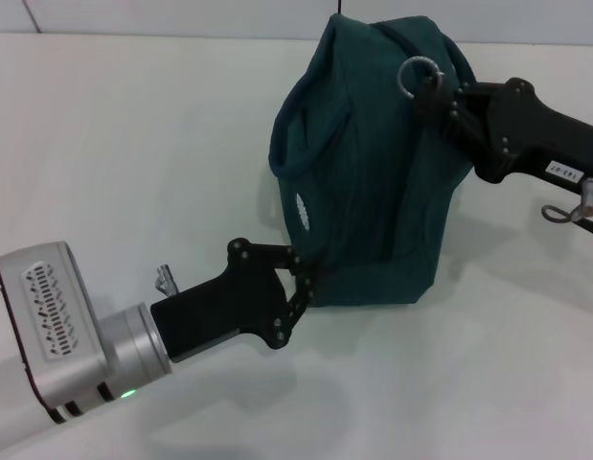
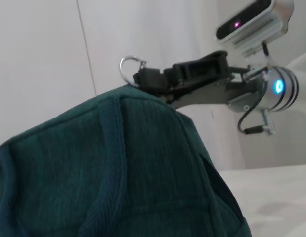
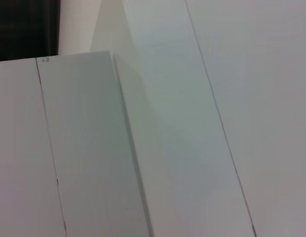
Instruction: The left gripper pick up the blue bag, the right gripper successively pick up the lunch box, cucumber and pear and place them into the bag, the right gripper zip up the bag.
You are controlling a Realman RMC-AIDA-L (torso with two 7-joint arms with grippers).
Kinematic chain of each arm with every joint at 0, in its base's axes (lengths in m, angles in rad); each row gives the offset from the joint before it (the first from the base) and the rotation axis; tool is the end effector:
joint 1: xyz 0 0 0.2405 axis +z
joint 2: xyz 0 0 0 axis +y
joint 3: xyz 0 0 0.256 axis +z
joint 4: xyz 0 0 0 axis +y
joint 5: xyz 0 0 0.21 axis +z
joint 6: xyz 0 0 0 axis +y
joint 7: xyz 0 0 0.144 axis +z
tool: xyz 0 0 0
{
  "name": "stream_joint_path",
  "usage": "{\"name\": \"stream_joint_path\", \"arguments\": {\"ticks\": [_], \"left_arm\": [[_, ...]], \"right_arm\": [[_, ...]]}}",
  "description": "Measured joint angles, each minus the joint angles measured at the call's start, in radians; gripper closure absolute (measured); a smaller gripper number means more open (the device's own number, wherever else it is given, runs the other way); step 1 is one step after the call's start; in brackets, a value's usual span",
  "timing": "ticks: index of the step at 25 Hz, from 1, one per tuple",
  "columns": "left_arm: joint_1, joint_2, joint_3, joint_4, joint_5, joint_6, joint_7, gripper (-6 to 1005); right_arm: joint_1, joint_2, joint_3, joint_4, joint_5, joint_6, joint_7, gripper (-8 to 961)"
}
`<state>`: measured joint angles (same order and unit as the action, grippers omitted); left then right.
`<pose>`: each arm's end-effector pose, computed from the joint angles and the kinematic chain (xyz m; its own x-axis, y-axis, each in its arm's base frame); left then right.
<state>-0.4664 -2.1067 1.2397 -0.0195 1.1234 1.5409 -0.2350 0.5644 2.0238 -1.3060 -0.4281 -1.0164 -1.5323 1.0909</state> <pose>-0.2711 0.2452 -0.0895 0.7669 -0.1576 0.6221 0.1977 -0.8643 -0.4626 0.1923 0.3406 -0.0125 0.5462 -0.0890 -0.8329 -0.3324 -0.9357 -0.1180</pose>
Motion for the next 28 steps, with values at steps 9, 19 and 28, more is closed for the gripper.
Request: {"name": "stream_joint_path", "arguments": {"ticks": [9,19,28], "left_arm": [[-0.005,-0.001,-0.009,-0.003,-0.055,0.144,-0.075,878],[-0.041,-0.001,-0.01,0.0,-0.13,0.163,-0.287,560],[-0.031,0.001,-0.009,0.001,-0.216,0.181,-0.332,484]], "right_arm": [[-0.002,0.004,-0.044,0.003,0.017,-0.029,-0.063,941],[-0.025,0.004,-0.227,0.012,0.194,-0.032,-0.197,940],[-0.031,0.004,-0.271,0.013,0.229,-0.028,-0.214,939]]}}
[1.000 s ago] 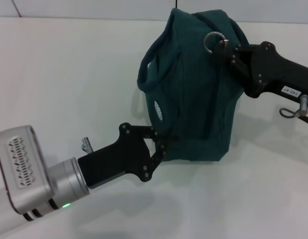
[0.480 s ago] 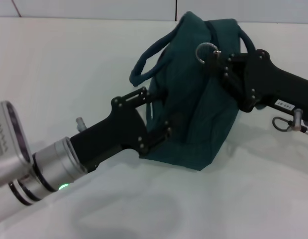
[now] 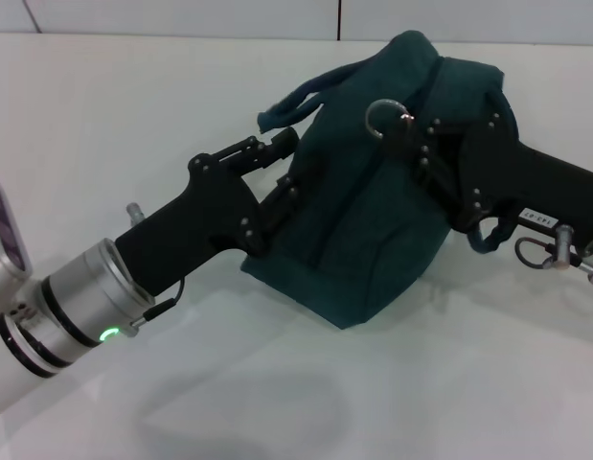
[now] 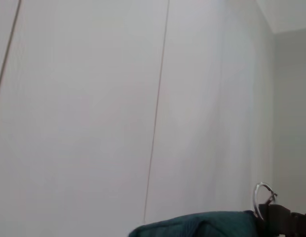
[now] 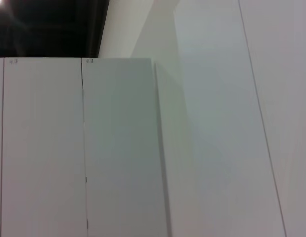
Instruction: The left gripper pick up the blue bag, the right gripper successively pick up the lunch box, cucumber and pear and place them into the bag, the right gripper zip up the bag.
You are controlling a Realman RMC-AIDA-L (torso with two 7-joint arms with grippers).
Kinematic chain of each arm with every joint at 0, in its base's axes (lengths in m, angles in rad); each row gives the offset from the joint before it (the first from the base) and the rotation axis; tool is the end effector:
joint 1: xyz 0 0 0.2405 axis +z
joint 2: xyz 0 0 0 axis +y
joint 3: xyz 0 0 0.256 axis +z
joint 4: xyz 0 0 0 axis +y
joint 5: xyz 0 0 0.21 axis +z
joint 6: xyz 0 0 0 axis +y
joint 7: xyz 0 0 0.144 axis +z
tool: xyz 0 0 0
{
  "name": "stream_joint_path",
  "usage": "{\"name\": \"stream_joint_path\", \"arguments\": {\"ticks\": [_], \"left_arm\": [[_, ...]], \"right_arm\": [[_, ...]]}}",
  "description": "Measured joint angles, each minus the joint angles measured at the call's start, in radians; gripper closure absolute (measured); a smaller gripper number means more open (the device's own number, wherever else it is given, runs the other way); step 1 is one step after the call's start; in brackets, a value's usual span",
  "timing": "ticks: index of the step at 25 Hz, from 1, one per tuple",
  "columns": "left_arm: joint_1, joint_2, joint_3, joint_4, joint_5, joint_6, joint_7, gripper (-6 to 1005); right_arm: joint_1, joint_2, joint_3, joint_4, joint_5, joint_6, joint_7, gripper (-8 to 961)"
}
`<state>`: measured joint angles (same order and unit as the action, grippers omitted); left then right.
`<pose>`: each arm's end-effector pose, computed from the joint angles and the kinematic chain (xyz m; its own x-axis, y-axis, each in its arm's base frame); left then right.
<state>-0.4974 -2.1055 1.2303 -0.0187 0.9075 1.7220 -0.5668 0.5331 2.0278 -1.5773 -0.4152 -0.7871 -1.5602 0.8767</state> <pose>-0.2467 0.2668 -0.0535 0.4834 -0.0396 0.8745 0.4649 -0.8349 -0.2948 0.1863 0.3162 -0.0323 0.5459 0.0341 -0.8372 -0.2090 -0.9620 -0.1755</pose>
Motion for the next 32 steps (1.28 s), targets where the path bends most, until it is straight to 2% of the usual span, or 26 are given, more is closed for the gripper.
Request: {"name": "stream_joint_path", "arguments": {"ticks": [9,17,22,32], "left_arm": [[-0.001,-0.002,0.007,0.0,0.012,-0.003,0.048,883],[0.0,-0.002,0.008,0.001,0.05,0.005,0.15,946],[0.005,-0.002,0.008,0.0,0.061,-0.001,0.178,947],[0.013,-0.002,0.006,0.0,0.057,-0.03,0.179,948]], "right_arm": [[-0.008,0.0,-0.008,0.001,0.0,0.004,0.005,939],[-0.025,0.0,-0.007,0.027,0.068,-0.005,0.103,938],[-0.025,-0.004,0.001,0.072,0.122,-0.007,0.122,938],[-0.054,-0.006,0.029,0.079,0.154,-0.009,0.106,930]]}}
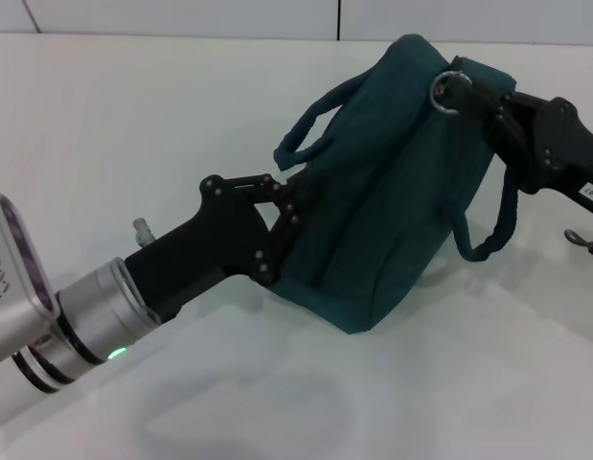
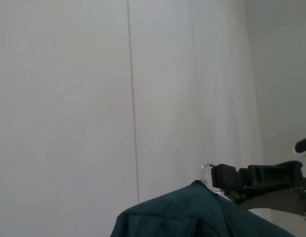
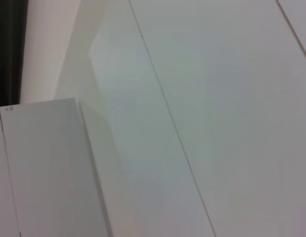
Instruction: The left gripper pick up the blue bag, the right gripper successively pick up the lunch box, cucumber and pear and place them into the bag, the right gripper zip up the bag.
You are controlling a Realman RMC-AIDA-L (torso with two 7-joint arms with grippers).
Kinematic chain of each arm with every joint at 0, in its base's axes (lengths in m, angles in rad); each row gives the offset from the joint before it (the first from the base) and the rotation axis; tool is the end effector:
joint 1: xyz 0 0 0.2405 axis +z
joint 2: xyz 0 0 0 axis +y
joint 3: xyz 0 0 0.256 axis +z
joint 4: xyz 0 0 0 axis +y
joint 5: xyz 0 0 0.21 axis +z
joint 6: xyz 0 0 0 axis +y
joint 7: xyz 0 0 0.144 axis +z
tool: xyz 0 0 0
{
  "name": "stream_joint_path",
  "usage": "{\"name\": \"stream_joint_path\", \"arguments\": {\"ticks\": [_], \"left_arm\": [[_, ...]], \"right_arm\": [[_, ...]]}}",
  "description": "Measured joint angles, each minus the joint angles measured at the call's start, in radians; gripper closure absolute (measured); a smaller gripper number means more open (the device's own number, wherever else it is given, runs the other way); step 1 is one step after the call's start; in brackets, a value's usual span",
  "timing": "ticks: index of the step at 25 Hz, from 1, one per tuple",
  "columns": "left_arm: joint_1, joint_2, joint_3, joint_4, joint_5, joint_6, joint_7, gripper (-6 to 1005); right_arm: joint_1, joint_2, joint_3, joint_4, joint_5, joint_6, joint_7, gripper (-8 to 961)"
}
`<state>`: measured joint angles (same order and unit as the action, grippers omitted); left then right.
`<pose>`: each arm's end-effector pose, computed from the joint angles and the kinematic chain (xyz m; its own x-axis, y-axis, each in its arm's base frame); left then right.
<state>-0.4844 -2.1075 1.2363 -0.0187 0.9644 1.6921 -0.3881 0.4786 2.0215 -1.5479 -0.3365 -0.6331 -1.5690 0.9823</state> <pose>-0.2515 0.2590 -0.0630 0.5936 -0.1444 0.7917 0.3540 -0.8366 -0.4181 0.2178 0.3168 -0.0137 0.4100 -0.0876 -0.9079 -0.4556 -0.8820 -0.1206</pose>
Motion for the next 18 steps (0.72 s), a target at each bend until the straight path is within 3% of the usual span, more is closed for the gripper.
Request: {"name": "stream_joint_path", "arguments": {"ticks": [11,18], "left_arm": [[0.011,0.003,-0.001,0.0,-0.006,0.006,0.0,949],[0.012,0.006,0.002,0.0,-0.002,0.005,0.0,950]], "right_arm": [[-0.006,-0.015,-0.005,-0.01,-0.05,-0.025,-0.015,890],[-0.015,-0.047,-0.004,-0.015,-0.073,-0.037,-0.008,811]]}}
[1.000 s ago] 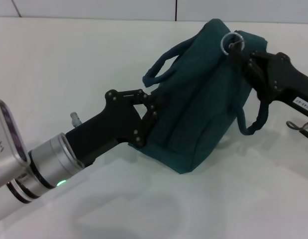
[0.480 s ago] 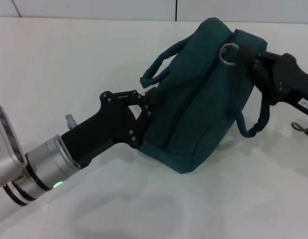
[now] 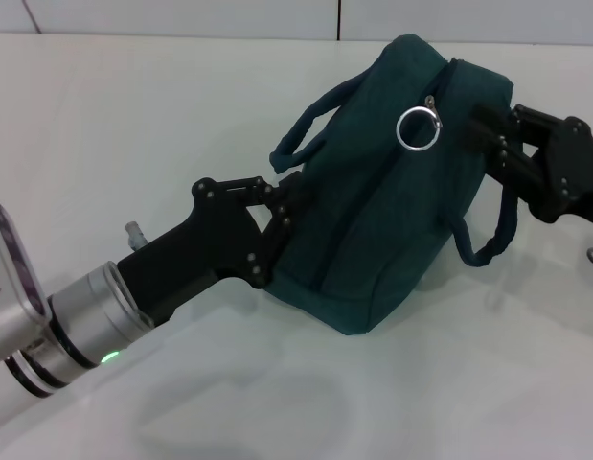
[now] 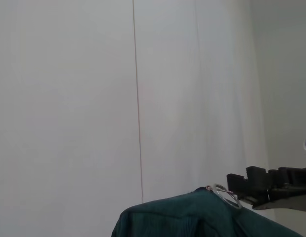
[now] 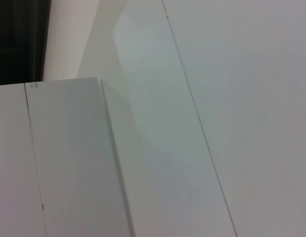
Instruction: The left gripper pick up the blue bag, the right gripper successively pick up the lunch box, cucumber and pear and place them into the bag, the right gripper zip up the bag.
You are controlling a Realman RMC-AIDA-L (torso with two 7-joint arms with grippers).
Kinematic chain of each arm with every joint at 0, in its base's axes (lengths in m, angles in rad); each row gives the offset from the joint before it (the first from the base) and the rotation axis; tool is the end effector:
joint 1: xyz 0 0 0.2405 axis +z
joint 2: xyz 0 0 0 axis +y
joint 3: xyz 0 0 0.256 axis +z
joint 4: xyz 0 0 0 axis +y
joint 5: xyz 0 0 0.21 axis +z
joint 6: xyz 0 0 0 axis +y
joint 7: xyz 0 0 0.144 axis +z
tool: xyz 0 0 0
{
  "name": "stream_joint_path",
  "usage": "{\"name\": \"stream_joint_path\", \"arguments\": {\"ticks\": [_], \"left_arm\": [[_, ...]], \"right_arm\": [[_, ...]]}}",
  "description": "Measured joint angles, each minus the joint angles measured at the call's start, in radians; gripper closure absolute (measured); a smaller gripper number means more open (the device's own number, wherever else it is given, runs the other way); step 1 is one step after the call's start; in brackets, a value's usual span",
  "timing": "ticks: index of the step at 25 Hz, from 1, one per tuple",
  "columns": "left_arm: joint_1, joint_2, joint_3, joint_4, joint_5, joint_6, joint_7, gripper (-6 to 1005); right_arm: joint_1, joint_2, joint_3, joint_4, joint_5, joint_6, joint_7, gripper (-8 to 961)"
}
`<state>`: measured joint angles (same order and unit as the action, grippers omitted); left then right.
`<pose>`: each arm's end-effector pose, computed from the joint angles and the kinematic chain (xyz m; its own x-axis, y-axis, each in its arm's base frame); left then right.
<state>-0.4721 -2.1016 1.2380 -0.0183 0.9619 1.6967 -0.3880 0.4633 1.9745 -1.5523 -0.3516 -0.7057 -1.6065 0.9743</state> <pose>-0.2557 0.2565 -0.0605 0.5963 -0.1422 0.7901 0.3609 -0.8316 -0.4221 0.2279 0.3096 -0.0037 0.4805 -0.0776 -0.8736 -0.3906 -0.9108 -0.1340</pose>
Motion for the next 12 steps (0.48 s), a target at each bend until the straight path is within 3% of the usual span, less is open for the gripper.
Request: {"name": "stream_joint_path", "arguments": {"ticks": [6,12], "left_arm": [[0.0,0.001,0.0,0.0,0.001,-0.001,0.0,950],[0.0,0.002,0.0,0.0,0.002,-0.002,0.0,950]], "right_arm": [[-0.001,-0.025,0.003,-0.067,-0.065,0.015,0.032,679],[-0.06,-0.04,0.043,-0.32,-0.161,0.083,0.085,641]]}}
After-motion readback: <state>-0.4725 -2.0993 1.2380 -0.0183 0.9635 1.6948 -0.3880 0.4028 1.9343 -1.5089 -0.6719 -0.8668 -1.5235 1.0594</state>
